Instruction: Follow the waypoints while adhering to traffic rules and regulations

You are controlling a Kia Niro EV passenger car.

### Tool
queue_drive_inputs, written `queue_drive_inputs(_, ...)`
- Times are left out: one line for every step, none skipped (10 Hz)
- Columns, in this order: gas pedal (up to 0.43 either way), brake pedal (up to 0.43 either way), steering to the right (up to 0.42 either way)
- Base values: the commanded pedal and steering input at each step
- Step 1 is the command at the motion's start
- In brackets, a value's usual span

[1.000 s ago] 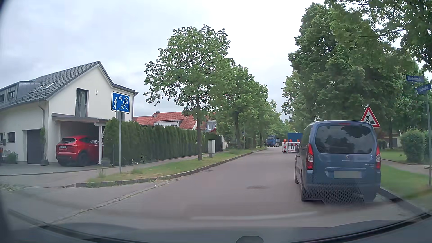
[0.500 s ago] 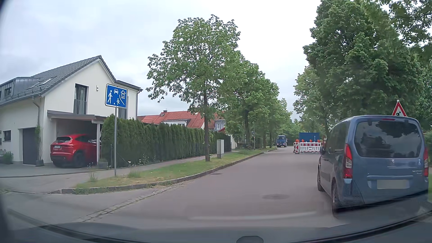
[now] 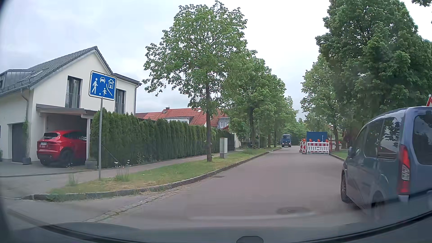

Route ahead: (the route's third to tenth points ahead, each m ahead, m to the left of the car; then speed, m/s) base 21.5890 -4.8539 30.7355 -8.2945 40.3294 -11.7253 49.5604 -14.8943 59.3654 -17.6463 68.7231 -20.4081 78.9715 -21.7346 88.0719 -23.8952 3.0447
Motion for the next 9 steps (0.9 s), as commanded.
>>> queue_drive_inputs(0.067,0.000,0.032)
queue_drive_inputs(0.067,0.000,0.039)
queue_drive_inputs(0.067,0.000,0.046)
queue_drive_inputs(0.067,0.000,0.058)
queue_drive_inputs(0.067,0.000,0.065)
queue_drive_inputs(0.067,0.000,0.072)
queue_drive_inputs(0.067,0.000,0.082)
queue_drive_inputs(0.067,0.000,0.092)
queue_drive_inputs(0.067,0.000,0.108)
